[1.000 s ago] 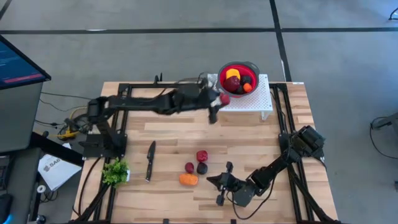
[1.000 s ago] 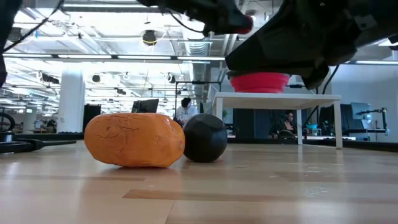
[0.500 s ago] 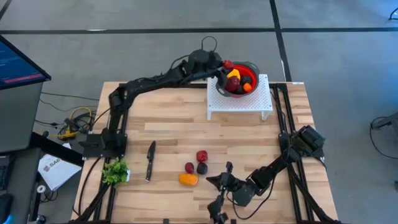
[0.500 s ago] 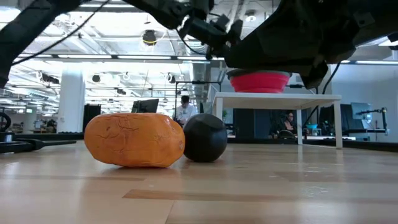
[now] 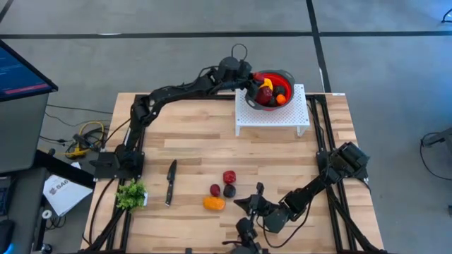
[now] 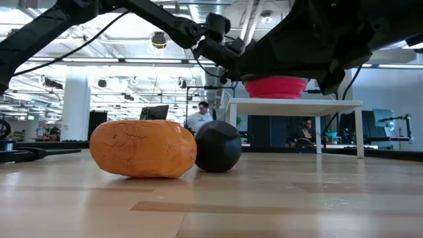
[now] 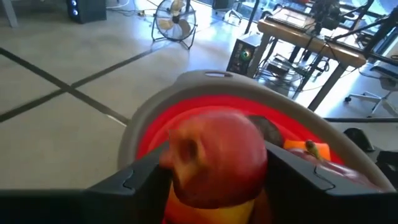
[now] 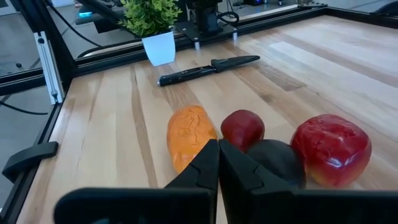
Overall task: Pick & Place Fruit
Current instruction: Put the left red pomegranate into the orange strainer bowl on the shelf, then put the red apple into the orange strainer bowl on the shelf
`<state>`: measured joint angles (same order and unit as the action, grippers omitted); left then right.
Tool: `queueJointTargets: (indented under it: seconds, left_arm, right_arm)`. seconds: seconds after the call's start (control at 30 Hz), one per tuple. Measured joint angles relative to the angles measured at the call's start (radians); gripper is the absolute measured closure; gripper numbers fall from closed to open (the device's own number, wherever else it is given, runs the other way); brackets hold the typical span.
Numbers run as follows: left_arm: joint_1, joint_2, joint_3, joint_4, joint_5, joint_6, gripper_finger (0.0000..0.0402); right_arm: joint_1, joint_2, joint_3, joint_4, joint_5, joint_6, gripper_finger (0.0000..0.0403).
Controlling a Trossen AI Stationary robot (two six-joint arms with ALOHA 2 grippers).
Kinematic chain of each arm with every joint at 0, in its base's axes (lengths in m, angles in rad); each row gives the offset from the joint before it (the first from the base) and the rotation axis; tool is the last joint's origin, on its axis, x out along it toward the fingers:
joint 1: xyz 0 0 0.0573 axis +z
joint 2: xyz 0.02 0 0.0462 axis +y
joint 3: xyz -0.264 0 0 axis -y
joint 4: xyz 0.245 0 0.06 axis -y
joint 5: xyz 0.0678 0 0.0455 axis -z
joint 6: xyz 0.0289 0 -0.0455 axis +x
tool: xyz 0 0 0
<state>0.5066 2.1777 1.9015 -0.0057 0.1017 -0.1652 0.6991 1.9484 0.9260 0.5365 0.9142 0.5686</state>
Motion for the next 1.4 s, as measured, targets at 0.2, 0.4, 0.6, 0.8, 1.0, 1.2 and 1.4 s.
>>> queueJointTargets:
  seconds: [0.2,0.4,0.6,0.8,1.0,1.2,1.4]
  left_arm:
    - [0.000,0.000,-0.001,0.000,-0.001,0.002,0.0162]
    - [-0.002,0.000,-0.002,-0.001,-0.001,0.003,0.0149]
    - [0.002,-0.050,-0.004,-0.053,0.048,0.061,0.0149]
    - [-0.029,-0.229,-0.003,-0.291,0.063,0.240,0.0156]
    - [-0.122,-0.492,-0.126,-0.489,0.062,0.396,0.0172]
    - [-0.278,-0.830,-0.513,-0.430,0.063,0.420,0.0207]
    - [-0.454,-1.138,-0.977,-0.164,0.030,0.339,0.0275]
  right_arm:
    - [0.001,0.000,0.000,0.000,0.000,-0.001,0.0402]
    - [0.000,0.000,0.000,0.000,0.000,-0.001,0.0402]
    - [0.000,0.000,0.000,-0.001,0.002,0.000,0.0402]
    - [0.001,0.000,0.000,-0.004,0.003,0.000,0.0402]
    - [0.001,0.000,0.000,-0.005,0.004,-0.008,0.0402]
    - [0.000,0.000,0.000,-0.004,0.010,-0.023,0.0402]
    - [-0.004,0.000,0.000,-0.004,0.009,-0.029,0.0402]
